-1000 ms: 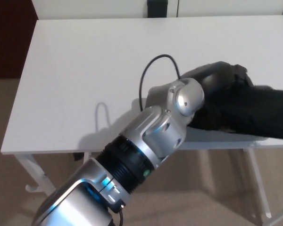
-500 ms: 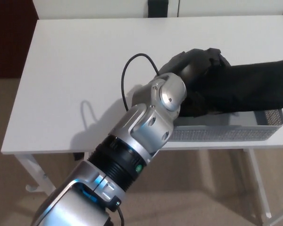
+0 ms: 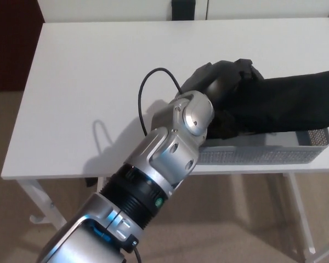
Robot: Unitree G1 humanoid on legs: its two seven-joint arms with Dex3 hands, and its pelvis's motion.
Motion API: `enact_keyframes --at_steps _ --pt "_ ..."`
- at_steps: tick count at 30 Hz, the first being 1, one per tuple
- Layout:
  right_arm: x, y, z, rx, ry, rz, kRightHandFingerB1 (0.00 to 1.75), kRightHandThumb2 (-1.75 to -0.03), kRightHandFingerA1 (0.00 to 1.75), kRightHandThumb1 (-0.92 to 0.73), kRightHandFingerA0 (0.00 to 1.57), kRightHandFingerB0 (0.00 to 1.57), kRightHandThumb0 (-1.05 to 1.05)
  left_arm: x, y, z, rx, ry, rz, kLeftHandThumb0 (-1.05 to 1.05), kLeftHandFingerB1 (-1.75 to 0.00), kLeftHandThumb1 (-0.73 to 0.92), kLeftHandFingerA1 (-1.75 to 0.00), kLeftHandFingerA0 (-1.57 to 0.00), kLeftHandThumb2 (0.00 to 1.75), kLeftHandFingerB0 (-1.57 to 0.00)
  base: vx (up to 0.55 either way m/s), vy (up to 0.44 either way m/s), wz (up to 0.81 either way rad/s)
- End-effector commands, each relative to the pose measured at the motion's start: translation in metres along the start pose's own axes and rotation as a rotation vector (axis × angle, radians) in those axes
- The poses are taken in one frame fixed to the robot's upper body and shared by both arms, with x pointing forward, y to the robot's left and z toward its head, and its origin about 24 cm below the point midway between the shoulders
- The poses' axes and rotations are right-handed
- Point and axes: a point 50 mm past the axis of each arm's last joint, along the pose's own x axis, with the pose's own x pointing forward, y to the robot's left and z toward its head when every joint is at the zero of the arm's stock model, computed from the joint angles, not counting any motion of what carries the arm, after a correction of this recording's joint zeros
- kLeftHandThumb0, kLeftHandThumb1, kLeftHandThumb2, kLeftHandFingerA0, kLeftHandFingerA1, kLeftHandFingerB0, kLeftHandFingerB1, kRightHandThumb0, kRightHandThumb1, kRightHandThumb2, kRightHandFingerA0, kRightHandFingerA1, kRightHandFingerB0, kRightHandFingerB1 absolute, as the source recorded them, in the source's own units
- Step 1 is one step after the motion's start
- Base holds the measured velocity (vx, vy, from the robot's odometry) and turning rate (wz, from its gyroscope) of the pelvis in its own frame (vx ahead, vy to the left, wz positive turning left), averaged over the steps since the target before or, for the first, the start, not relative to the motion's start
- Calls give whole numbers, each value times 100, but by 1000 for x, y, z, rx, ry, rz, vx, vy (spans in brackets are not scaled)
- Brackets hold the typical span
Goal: The robot walk towards a table in front and pick up a black pencil case on the left hand side and put the pencil case into a small container on the right hand side
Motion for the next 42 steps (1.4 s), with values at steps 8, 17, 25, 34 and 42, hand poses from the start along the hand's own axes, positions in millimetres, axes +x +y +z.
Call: enact_keyframes --at_steps 8,17,25,34,42 --pt "-1 -4 -2 -26 24 -9 43 -58 46 -55 88 71 -54 -2 5 -16 31 25 104 -36 -26 61 -48 -17 59 -11 0 0 0" --pt "-2 -6 -2 -23 28 -12 43 -58 46 -55 87 71 -53 -4 7 -21 143 82 118 -79 0 53 0 0 58 0 0 0 0" --pt "-1 -5 0 -27 21 -6 43 -58 46 -55 87 70 -54 -6 4 -19 152 77 112 -87 -10 55 0 0 57 0 0 0 0" --pt "-1 -7 1 -31 21 -1 43 -58 46 -56 86 70 -54 -11 8 -7 162 41 79 -89 0 51 0 0 89 0 0 0 0" --pt "0 -5 -1 -40 33 2 44 -57 47 -54 89 72 -54 -22 8 7 191 -38 61 -94 0 61 0 0 59 0 0 0 0"
